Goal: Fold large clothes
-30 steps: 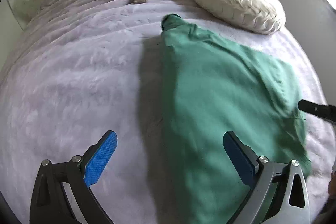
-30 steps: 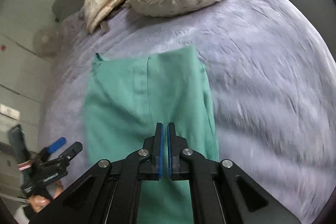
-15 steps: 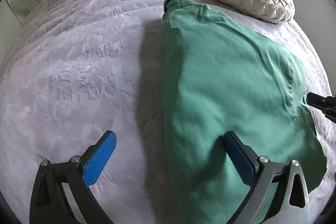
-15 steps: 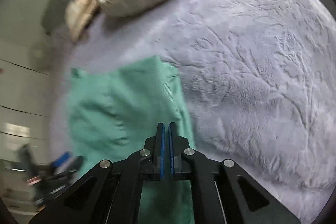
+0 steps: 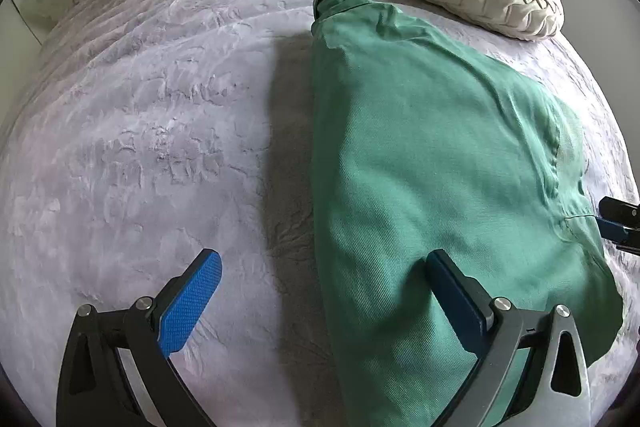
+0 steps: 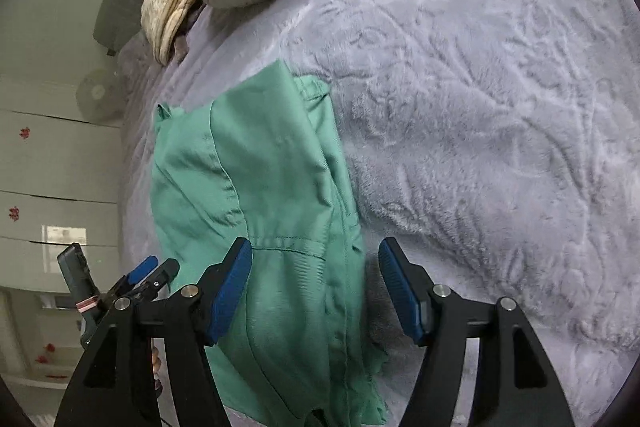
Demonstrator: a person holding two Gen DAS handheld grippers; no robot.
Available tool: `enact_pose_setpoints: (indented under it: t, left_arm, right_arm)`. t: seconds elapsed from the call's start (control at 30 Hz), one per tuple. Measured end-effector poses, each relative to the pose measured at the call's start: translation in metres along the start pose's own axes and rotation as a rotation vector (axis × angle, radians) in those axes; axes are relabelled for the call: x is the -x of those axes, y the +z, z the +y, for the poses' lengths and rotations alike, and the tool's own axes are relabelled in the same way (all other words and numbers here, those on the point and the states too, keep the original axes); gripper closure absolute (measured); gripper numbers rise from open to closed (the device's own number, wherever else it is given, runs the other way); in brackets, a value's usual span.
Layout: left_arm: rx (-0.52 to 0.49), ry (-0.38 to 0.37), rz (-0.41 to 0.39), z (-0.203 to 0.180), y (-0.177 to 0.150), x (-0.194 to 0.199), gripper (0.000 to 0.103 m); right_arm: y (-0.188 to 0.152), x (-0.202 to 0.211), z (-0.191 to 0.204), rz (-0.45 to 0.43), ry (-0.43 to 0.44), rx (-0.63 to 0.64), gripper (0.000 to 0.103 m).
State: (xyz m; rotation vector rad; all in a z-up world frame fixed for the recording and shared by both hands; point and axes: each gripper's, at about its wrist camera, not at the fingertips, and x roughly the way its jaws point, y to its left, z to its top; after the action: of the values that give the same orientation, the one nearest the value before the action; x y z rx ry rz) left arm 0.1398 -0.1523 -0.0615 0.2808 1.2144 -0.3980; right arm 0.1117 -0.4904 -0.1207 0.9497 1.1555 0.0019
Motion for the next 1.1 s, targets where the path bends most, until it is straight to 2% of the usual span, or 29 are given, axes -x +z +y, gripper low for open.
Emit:
enact_pose_setpoints:
  t: [0.13,0.23,0.4,0.47,0.6,0.7,0.77,0.83,0.97,1.0,1.03,1.07,1.1]
  left_arm:
    - [0.002,-0.002,0.004,0.0,0.0,0.0,0.0]
    - [0.026,-0.037,0.044,0.006,0.003,0.0,0.001]
    - [0.124,-0.234,0.068,0.03,0.009,0.007,0.001]
    - [0.116,-0.279,0.094,0.034,0.009,0.001,0.001]
    - [0.072,-0.373,0.213,0.025,-0.001,-0.027,0.001]
    - [0.067,-0.458,0.231,0.013,-0.005,-0.039,0.001]
    - [0.068,-0.495,0.224,0.003,-0.004,-0.043,0.001]
    - [0.058,-0.492,0.225,-0.011,-0.004,-0.05,0.0]
    - [0.052,-0.432,0.226,-0.022,-0.006,-0.058,0.001]
    - [0.061,-0.425,0.217,-0.022,-0.006,-0.052,0.009]
    - [0.067,-0.421,0.209,-0.022,-0.005,-0.047,0.014]
    - [0.072,-0.422,0.2,-0.02,-0.005,-0.041,0.026]
    - [0.079,-0.428,0.192,-0.018,-0.005,-0.034,0.036]
  right_arm:
    - [0.0,-0.008,0.003,0.023,0.001,0.008,0.033]
    - [0.001,-0.012,0.002,0.032,-0.004,0.005,0.033]
    - [0.006,-0.009,-0.002,0.035,0.03,0.005,0.03]
    - [0.008,-0.009,-0.005,0.043,0.044,0.012,0.024]
    - [0.015,-0.023,-0.01,0.083,0.07,0.013,0.024]
    - [0.021,-0.041,-0.007,0.119,0.112,0.023,0.022]
    - [0.025,-0.049,-0.001,0.138,0.178,0.038,0.021]
    - [0.03,-0.061,0.01,0.161,0.247,0.066,0.021]
    - [0.036,-0.084,0.016,0.184,0.235,0.081,0.02]
    - [0.037,-0.084,0.014,0.177,0.24,0.044,0.02]
    - [0.037,-0.082,0.013,0.172,0.241,0.022,0.03]
    - [0.037,-0.081,0.011,0.171,0.242,0.003,0.059]
    - [0.035,-0.079,0.009,0.185,0.263,-0.028,0.072]
